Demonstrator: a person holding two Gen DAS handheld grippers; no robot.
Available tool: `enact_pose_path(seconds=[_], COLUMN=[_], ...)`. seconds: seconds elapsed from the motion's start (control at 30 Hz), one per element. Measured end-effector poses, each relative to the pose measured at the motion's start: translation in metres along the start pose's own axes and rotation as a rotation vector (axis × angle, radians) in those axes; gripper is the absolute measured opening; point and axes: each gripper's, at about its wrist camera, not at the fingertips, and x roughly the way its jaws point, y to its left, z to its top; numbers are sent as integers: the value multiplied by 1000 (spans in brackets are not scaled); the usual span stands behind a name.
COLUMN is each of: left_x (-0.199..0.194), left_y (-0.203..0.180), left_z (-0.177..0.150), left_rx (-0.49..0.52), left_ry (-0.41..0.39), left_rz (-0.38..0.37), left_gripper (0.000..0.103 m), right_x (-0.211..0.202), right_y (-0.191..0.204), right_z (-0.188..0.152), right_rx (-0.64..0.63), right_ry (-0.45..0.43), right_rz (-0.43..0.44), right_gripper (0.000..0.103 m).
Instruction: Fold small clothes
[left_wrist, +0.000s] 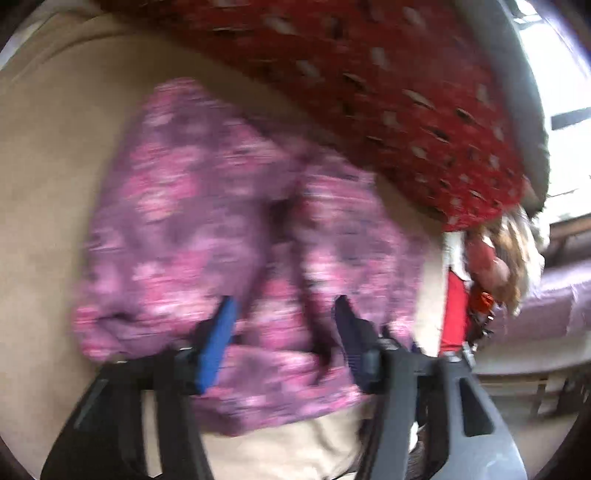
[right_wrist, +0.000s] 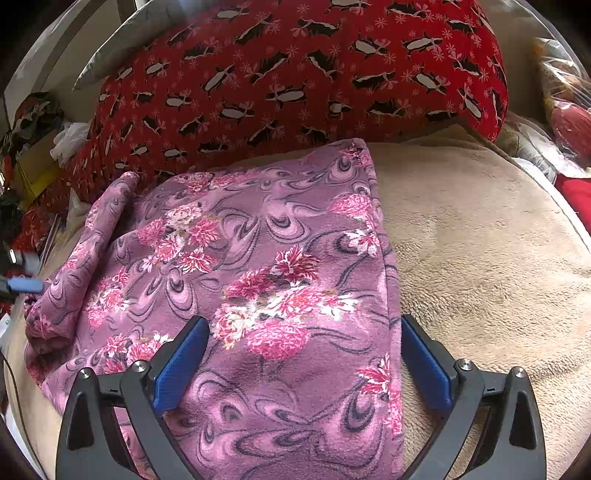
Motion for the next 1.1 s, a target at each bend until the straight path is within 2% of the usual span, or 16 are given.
enact_pose_path(seconds=[0.07,0.23,0.27,0.3,0.33,0.4,0.5,0.63,0.8,0.87,0.93,0.97,1.0,1.03,1.1], left_x=[14,72,72,68,64,52,23,-10,-40,-38,-41,-41,-43,-46,-52], left_y=[-17,-22,-23,-25,-26,-27,-21,6,64,84,109,116,126,133,138], left_z=[1,7,6,7,8,11,16,24,48,57,61,62,61,58,45], left_rx=[28,-16,-24,-17,-8,-13,27,11,-63,-113,-166,-173,-190,-209,-201], left_ry=[24,135,126,92,76,28,-64,-136,-202,-194,-190,-194,-191,-186,-168], left_rz=[-21,49,55,52,44,22,70,113,267,293,397,424,408,346,152], left_gripper=[60,58,47,31,3,3,3,3,3,3,1,1,1,1,1], right_x=[0,-1,-1,-1,-1,-1,-1,-1,-1,0,0,0,0,0,1], right_y=[0,-1,-1,0,0,0,-1,-1,0,1,1,2,2,2,2], right_z=[0,0,0,0,0,1,0,0,0,-1,-2,-2,-2,-2,-2], right_rx=[2,2,5,6,7,9,9,7,5,4,4,3,4,4,4], right_ry=[0,-1,-2,-3,-4,-4,-3,-4,-4,-4,-4,-4,-4,-4,-4], right_rz=[2,3,5,6,7,9,6,2,-4,-5,-8,-10,-11,-12,-11], right_gripper=[101,101,101,101,101,101,101,101,101,101,101,101,101,101,101])
